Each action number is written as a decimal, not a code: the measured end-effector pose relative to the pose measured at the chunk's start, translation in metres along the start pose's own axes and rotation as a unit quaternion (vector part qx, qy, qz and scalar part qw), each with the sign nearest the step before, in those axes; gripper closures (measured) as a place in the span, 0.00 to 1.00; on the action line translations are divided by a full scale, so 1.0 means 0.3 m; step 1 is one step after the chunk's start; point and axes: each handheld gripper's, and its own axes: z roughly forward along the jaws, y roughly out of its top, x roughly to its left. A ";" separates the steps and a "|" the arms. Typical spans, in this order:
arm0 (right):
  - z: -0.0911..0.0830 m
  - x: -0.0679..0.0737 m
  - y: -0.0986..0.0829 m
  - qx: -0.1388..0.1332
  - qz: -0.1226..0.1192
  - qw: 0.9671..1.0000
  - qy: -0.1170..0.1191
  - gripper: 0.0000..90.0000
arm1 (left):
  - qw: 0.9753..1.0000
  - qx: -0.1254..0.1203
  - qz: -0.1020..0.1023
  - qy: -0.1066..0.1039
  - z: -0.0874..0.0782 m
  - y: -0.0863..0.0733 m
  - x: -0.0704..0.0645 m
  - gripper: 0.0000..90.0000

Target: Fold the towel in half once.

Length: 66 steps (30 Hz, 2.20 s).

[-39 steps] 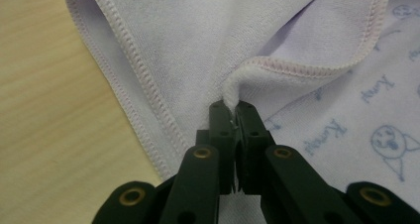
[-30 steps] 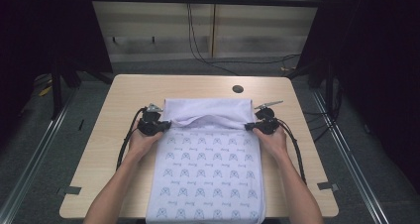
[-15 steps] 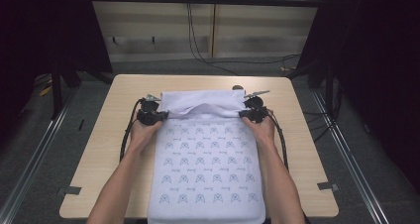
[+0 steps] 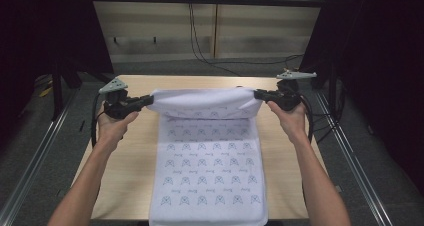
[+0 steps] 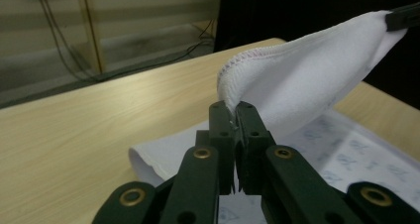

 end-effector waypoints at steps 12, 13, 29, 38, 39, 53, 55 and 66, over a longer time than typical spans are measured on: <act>-0.328 0.171 -0.007 -0.045 -0.040 0.996 0.059 0.95 | 0.997 -0.031 0.043 -0.060 -0.271 -0.004 -0.219 0.97; -0.350 0.190 -0.026 -0.041 -0.046 0.996 0.060 0.95 | 0.997 -0.020 0.043 -0.067 -0.281 -0.033 -0.231 0.97; -0.336 0.297 -0.604 0.132 -0.015 0.982 0.137 0.89 | 0.979 0.160 0.010 -0.130 -0.266 -0.539 -0.340 0.94; -0.409 0.329 -0.666 0.139 -0.018 0.974 0.176 0.75 | 0.978 0.133 0.027 -0.161 -0.308 -0.508 -0.385 0.81; -0.415 0.323 -0.658 0.132 -0.012 0.975 0.178 0.74 | 0.980 0.131 0.027 -0.149 -0.302 -0.500 -0.369 0.79; -0.126 0.194 -0.503 0.132 -0.018 0.982 0.135 0.71 | 0.985 0.163 -0.025 -0.054 0.131 -0.407 -0.113 0.73; -0.047 0.155 -0.486 0.145 -0.009 0.982 0.119 0.70 | 0.983 0.177 -0.018 -0.034 0.171 -0.408 -0.093 0.73; 0.105 0.163 -0.489 0.195 -0.090 0.976 0.044 0.83 | 0.977 0.210 0.033 -0.012 0.183 -0.419 -0.115 0.95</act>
